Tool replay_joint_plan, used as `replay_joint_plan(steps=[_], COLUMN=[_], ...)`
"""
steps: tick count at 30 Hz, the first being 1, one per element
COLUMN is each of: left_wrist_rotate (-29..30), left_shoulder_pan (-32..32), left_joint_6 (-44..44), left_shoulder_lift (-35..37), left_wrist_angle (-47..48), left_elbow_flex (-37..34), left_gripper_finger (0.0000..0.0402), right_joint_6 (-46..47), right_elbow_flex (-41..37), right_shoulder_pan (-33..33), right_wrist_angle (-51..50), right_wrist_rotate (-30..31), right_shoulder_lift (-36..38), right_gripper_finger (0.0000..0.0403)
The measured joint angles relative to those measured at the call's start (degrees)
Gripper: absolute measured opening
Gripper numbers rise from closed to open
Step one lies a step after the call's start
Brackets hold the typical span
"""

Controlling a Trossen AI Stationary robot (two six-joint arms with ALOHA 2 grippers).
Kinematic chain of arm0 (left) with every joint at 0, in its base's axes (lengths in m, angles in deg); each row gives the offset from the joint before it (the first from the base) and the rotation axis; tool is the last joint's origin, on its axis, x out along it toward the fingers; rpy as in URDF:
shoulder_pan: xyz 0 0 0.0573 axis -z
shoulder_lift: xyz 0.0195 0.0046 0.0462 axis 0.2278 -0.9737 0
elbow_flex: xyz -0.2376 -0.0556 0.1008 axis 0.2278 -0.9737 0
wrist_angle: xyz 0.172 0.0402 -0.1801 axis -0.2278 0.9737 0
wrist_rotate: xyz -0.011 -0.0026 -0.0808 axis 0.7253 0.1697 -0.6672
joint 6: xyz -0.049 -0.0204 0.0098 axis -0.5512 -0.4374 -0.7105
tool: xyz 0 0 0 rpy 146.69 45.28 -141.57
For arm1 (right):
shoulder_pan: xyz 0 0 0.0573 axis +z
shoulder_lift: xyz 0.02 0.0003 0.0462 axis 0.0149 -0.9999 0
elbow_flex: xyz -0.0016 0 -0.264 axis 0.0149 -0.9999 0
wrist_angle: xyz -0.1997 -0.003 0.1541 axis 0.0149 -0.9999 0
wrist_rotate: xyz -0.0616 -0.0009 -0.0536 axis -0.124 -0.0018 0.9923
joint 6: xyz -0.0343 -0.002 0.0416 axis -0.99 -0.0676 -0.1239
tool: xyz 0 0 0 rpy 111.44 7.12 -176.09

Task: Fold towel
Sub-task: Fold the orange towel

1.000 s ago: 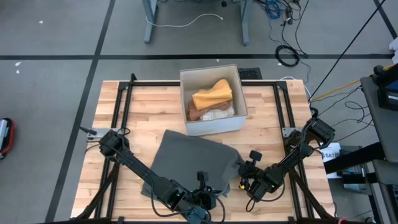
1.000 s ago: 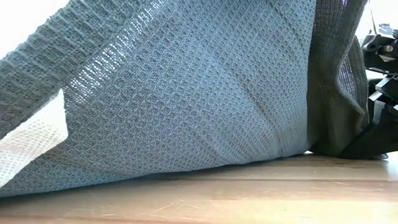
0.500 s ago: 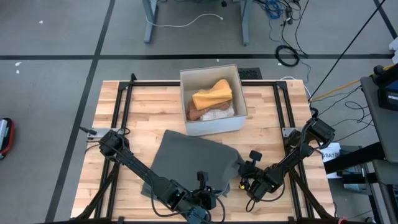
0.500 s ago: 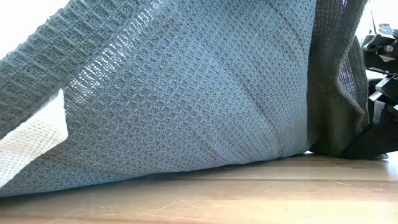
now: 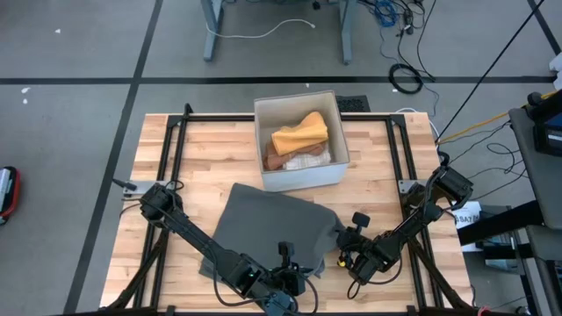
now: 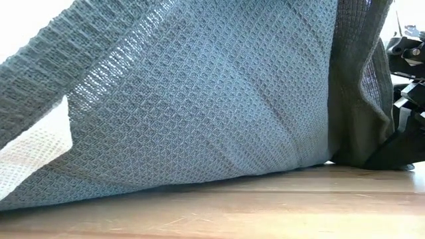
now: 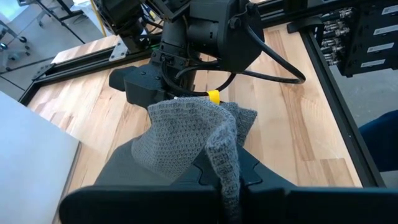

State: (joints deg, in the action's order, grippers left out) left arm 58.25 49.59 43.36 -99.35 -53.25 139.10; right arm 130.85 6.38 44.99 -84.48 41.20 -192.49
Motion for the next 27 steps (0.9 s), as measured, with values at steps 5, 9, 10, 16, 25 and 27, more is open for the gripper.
replay_joint_plan(steps=[5, 9, 10, 16, 25, 27], left_wrist_rotate=[0.0, 0.0, 0.0, 0.0, 0.0, 0.0], left_shoulder_pan=[0.0, 0.1, 0.1, 0.1, 0.1, 0.1], left_joint_6=[0.0, 0.1, 0.1, 0.1, 0.1, 0.1], left_shoulder_lift=[0.0, 0.0, 0.0, 0.0, 0.0, 0.0], left_wrist_angle=[0.0, 0.7, 0.8, 0.8, 0.8, 0.8], left_elbow_flex=[0.0, 0.0, 0.0, 0.0, 0.0, 0.0], left_gripper_finger=[0.0000, 0.0000, 0.0000, 0.0000, 0.0000, 0.0000], right_joint_6=[0.0, 0.0, 0.0, 0.0, 0.0, 0.0], right_elbow_flex=[0.0, 0.0, 0.0, 0.0, 0.0, 0.0], right_shoulder_pan=[0.0, 0.0, 0.0, 0.0, 0.0, 0.0], right_wrist_angle=[0.0, 0.0, 0.0, 0.0, 0.0, 0.0], right_wrist_rotate=[0.0, 0.0, 0.0, 0.0, 0.0, 0.0], right_shoulder_lift=[0.0, 0.0, 0.0, 0.0, 0.0, 0.0], right_gripper_finger=[0.0043, 0.0043, 0.0043, 0.0043, 0.0043, 0.0043])
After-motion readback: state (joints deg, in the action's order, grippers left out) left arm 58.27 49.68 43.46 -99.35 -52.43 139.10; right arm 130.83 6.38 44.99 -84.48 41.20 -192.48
